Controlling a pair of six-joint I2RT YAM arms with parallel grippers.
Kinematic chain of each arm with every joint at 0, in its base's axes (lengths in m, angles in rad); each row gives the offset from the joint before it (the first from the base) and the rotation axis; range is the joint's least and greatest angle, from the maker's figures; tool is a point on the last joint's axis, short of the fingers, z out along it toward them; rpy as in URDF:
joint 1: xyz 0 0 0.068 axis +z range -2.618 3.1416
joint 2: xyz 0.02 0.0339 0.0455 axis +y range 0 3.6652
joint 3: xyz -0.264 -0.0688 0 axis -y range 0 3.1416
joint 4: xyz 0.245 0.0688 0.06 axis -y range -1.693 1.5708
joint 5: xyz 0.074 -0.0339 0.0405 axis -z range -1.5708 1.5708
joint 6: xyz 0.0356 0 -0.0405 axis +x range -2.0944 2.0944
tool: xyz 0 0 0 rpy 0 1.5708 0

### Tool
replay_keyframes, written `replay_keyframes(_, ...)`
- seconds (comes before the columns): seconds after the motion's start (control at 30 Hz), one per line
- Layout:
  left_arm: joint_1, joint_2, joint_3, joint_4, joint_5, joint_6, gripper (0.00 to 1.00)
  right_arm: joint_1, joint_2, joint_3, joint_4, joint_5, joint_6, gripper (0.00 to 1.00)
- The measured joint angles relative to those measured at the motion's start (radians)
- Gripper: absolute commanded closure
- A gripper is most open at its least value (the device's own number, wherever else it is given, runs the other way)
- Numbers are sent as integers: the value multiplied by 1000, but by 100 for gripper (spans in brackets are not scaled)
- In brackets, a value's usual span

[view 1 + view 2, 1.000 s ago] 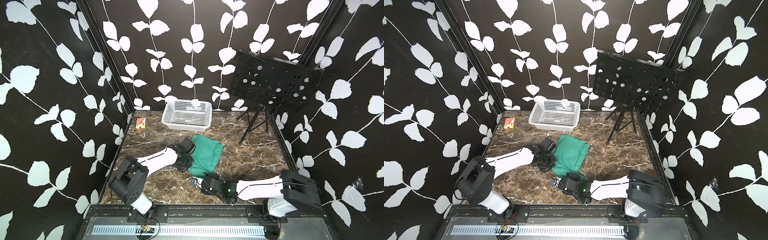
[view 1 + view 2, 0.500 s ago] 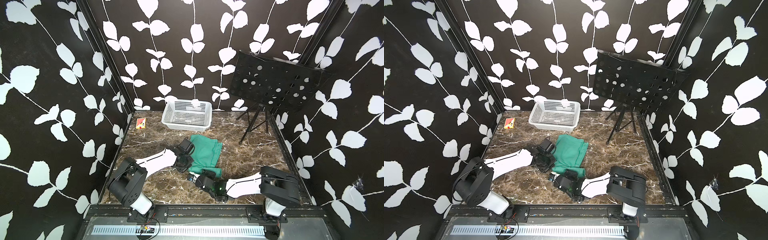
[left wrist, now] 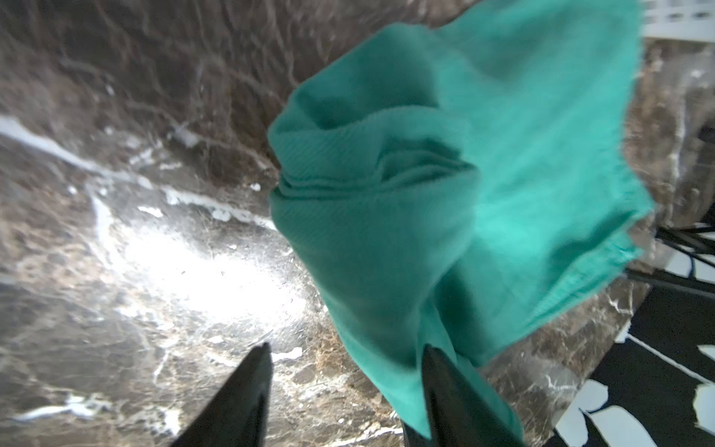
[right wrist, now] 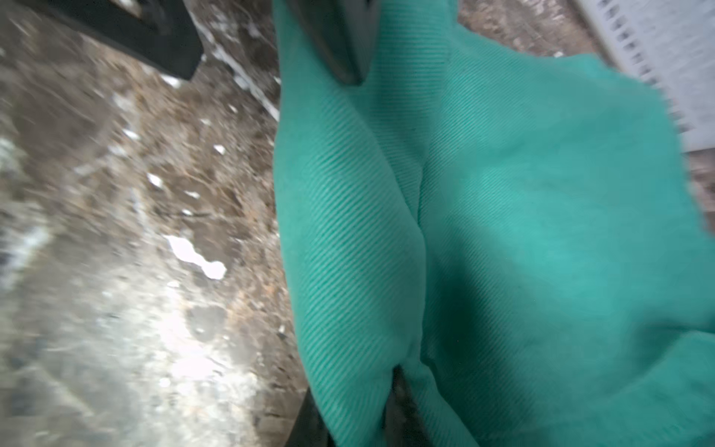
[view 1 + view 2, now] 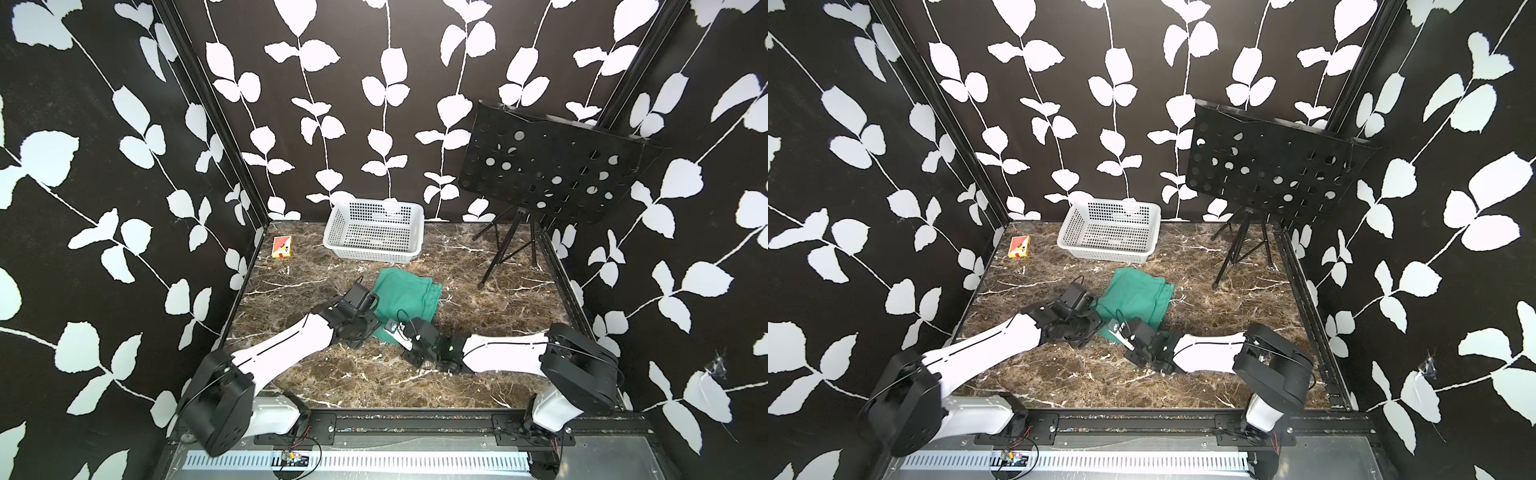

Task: Roll up the long pants
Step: Roll the long pant at the center of the board.

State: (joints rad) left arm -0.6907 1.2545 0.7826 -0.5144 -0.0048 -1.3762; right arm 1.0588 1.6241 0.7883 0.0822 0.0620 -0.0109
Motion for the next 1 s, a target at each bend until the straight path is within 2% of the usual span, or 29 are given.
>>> replay_keyframes(0.3,-1,-179,-174,60,4,17,27,-107,39,88,-108,-443,122,100)
replay_keyframes(0.6,-1,-206,-222,166,36,31,23,-229,147,143,-124,-821,270,100)
replay_keyframes(0.77,-1,-183,-222,185,39,45,22,-282,189,152,-111,-939,342,100)
replay_keyframes(1.0,-1,-171,-221,184,36,45,18,-325,221,159,-111,-1024,406,100)
